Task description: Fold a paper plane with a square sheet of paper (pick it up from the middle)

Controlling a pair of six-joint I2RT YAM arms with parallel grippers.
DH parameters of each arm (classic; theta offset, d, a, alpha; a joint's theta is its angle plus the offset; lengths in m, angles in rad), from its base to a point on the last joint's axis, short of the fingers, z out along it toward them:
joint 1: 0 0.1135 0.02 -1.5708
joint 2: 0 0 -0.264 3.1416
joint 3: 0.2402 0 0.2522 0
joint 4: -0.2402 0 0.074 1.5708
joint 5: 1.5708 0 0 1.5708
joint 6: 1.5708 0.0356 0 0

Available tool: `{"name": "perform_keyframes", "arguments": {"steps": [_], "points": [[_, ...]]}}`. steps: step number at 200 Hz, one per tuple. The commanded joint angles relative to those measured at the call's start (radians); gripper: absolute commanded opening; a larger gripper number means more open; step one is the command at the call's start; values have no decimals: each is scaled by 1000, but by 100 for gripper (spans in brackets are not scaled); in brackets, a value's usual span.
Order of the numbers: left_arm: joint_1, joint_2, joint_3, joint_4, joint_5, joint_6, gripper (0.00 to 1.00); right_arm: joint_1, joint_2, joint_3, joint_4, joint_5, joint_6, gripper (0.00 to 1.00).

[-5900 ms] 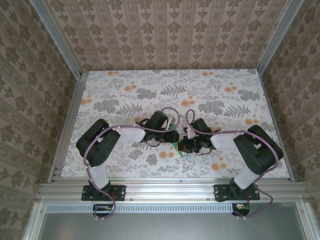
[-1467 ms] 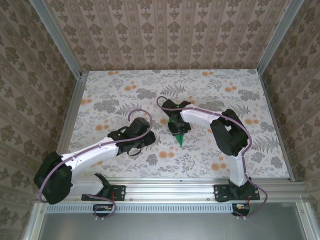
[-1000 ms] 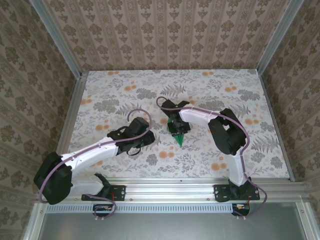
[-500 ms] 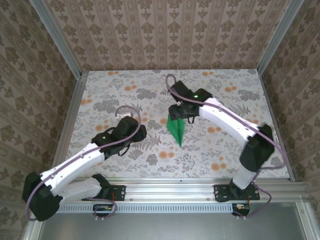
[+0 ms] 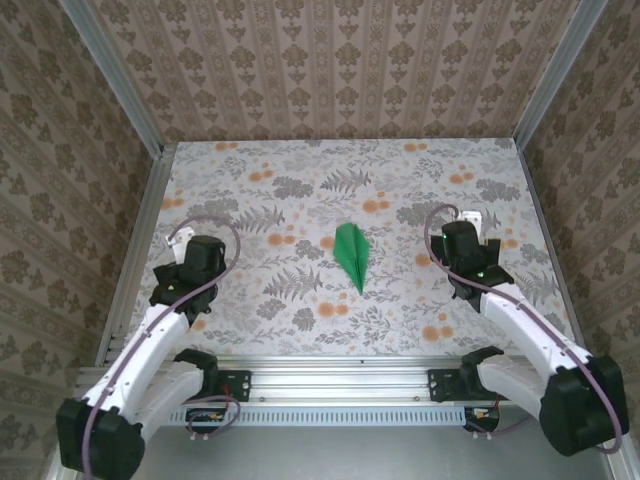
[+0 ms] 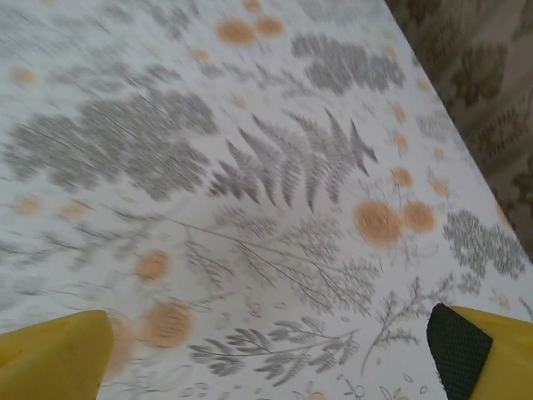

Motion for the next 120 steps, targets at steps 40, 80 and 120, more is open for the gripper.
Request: {"name": "perform_keyframes", "arguments": {"steps": [40, 80, 120], "points": [[185, 90, -112, 445, 146, 266, 100, -96, 291, -73, 622, -201, -138, 100], [211, 271, -185, 804, 275, 362, 100, -151, 436, -95, 921, -371, -143, 100], [212, 435, -156, 1013, 367, 449, 100, -195, 509, -193, 1158, -466, -126, 100]]}}
